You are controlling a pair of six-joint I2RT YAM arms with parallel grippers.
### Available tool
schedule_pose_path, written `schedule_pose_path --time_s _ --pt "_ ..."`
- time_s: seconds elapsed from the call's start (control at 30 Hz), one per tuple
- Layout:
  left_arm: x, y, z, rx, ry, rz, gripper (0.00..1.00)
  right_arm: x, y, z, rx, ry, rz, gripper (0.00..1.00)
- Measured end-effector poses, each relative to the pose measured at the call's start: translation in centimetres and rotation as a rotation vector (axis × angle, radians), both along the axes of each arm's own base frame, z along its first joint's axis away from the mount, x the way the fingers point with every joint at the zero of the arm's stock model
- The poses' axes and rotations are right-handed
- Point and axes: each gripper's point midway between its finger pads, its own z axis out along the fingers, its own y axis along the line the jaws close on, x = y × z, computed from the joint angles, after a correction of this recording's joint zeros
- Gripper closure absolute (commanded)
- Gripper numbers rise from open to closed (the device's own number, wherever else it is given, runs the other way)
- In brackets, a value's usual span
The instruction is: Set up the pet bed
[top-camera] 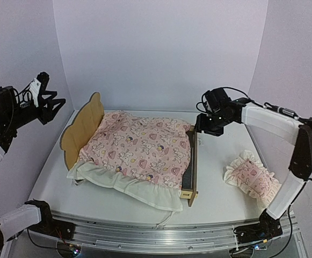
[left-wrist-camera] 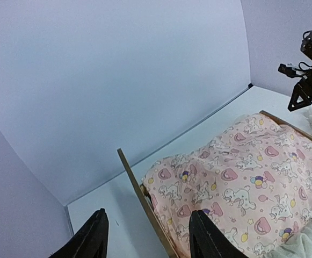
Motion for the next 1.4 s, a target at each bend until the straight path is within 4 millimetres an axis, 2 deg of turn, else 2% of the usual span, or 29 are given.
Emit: schedule_pose_path --time_s 0.1,0.17,0.23,0.3,0.37,0.43,0.53,0.67,0.77,0.83,1.1,1.3,1.4 --pt "0.7 -1.4 1.4 -0.025 -0.031 -0.083 0.48 -2.6 -0.8 2.5 0.037 -0.029 0.013 0.50" --pt "0.9 -3.2 1.3 -0.036 -0.017 -0.162 0.47 -4.1 -0.9 3.1 0.053 -0.031 0.030 0.51" --pt "0.6 -6.3 0.5 -0.031 0.012 -0.262 0.46 -6.1 -0.2 2.7 0.064 -0.011 0.068 0.50" --pt "-0.7 -10.2 -0.6 -0.010 0.047 -0.379 0.45 -8.2 0.9 1.6 0.071 0.026 0.110 0.49" --pt "-2.5 -14.2 -2.1 0.018 0.082 -0.504 0.44 -10.2 1.7 0.0 0.071 0.077 0.133 0.53" --pt "-4.4 -17.4 -3.7 0.046 0.127 -0.610 0.43 -12.0 1.9 -2.0 0.061 0.137 0.133 0.61" --pt "-6.1 -20.9 -6.9 0.096 0.222 -0.717 0.39 -13.6 0.8 -4.7 0.035 0.218 0.077 0.74" --pt "-8.0 -24.2 -12.9 0.205 0.366 -0.817 0.36 -14.1 0.4 -6.0 0.014 0.253 0.031 0.86" --pt "-9.3 -24.9 -15.9 0.256 0.424 -0.859 0.35 -13.9 0.7 -6.6 0.000 0.259 0.009 0.90" --pt "-9.5 -24.7 -17.0 0.277 0.438 -0.861 0.35 -13.4 0.9 -6.9 -0.021 0.254 -0.002 0.89" --pt "-8.6 -24.7 -16.9 0.293 0.387 -0.832 0.34 -10.2 1.6 -5.8 -0.068 0.191 -0.040 0.78" --pt "-8.8 -24.2 -17.9 0.295 0.389 -0.815 0.33 -10.0 1.7 -3.6 -0.049 0.138 -0.032 0.62" --pt "-9.0 -24.0 -18.9 0.290 0.398 -0.814 0.33 -10.4 2.1 -2.4 -0.013 0.120 -0.022 0.58"
